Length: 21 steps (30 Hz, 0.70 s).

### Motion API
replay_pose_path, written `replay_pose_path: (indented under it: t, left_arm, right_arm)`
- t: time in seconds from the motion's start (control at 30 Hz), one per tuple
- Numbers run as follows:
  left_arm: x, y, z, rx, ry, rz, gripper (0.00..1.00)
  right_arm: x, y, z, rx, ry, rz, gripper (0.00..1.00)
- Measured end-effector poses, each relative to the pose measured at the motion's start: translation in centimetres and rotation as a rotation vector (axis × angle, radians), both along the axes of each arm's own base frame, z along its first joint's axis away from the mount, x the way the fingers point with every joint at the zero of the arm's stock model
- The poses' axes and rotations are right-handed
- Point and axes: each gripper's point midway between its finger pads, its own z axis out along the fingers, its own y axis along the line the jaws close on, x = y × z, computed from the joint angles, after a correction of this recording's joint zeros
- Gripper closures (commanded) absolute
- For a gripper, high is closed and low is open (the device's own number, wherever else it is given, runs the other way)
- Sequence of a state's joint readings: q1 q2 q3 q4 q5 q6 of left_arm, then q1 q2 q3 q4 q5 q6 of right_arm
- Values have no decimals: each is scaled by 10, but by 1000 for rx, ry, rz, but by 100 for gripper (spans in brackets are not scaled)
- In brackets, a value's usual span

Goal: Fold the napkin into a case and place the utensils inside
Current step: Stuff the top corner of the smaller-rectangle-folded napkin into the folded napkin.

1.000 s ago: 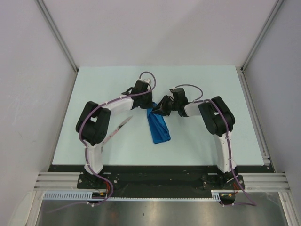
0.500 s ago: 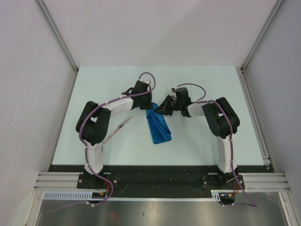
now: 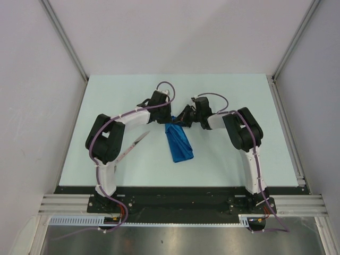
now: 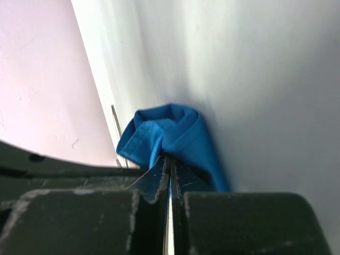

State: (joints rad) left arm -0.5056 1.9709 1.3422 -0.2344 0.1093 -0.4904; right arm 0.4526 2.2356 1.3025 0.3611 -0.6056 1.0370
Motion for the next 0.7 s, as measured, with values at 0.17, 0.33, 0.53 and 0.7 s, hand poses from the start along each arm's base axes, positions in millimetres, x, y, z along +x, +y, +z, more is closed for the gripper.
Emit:
replay_pose_path:
  t: [0.17,0.33,0.53,0.7]
  left_arm:
    - [0,2,-2,2,2,7,100]
    - [4,7,-2,5,0,34,99]
    - [7,13,-4,-2,13,75,82]
    - [11,13,-1,-20,7,91,63]
  right_arm:
    - [8,14,-8,37,19,-15,100]
    - [12,20,-7,85,35,-34,86]
    - [7,13,-5,73,41,-47,75]
    - [-13,-5,6,39,51,-24,66]
